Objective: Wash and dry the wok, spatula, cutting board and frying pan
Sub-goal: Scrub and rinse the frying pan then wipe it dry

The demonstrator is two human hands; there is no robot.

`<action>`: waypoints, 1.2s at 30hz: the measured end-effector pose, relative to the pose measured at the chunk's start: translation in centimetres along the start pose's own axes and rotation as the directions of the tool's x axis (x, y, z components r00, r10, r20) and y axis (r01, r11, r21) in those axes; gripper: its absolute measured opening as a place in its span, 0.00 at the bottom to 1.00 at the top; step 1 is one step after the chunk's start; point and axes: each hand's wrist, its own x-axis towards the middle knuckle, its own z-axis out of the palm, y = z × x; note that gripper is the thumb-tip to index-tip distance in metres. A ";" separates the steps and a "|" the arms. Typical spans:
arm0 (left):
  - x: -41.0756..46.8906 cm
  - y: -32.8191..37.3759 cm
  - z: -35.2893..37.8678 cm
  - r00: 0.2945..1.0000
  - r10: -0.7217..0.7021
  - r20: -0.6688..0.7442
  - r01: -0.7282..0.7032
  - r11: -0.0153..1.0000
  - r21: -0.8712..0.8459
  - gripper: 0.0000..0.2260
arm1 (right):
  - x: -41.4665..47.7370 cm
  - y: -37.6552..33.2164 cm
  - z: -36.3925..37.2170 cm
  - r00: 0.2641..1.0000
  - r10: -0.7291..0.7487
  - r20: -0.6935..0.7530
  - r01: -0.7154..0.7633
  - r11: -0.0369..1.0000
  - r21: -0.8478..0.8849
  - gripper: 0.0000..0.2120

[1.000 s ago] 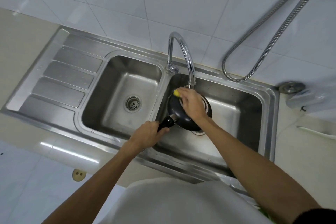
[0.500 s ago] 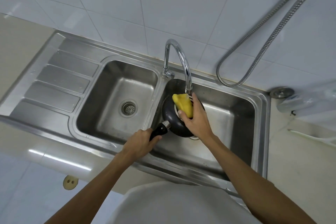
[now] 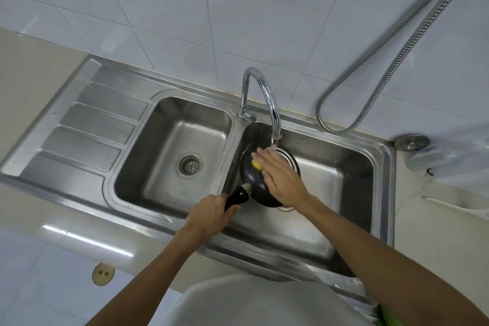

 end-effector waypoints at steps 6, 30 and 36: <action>0.1 0.0 -0.6 0.999 -0.024 -0.040 0.024 1.000 0.008 0.14 | 3.0 -0.7 -0.3 0.948 0.310 -0.064 -0.300 0.944 0.138 0.22; 2.3 -0.4 -0.8 0.987 -0.072 -0.145 0.064 0.996 -0.056 0.12 | -1.8 6.3 -5.4 0.334 0.688 0.644 -0.596 -0.376 0.710 0.08; 2.9 -1.5 -2.4 0.978 -0.091 0.188 0.122 0.980 -0.159 0.12 | -1.8 6.4 -5.4 0.393 0.787 0.476 -0.631 -0.146 0.762 0.10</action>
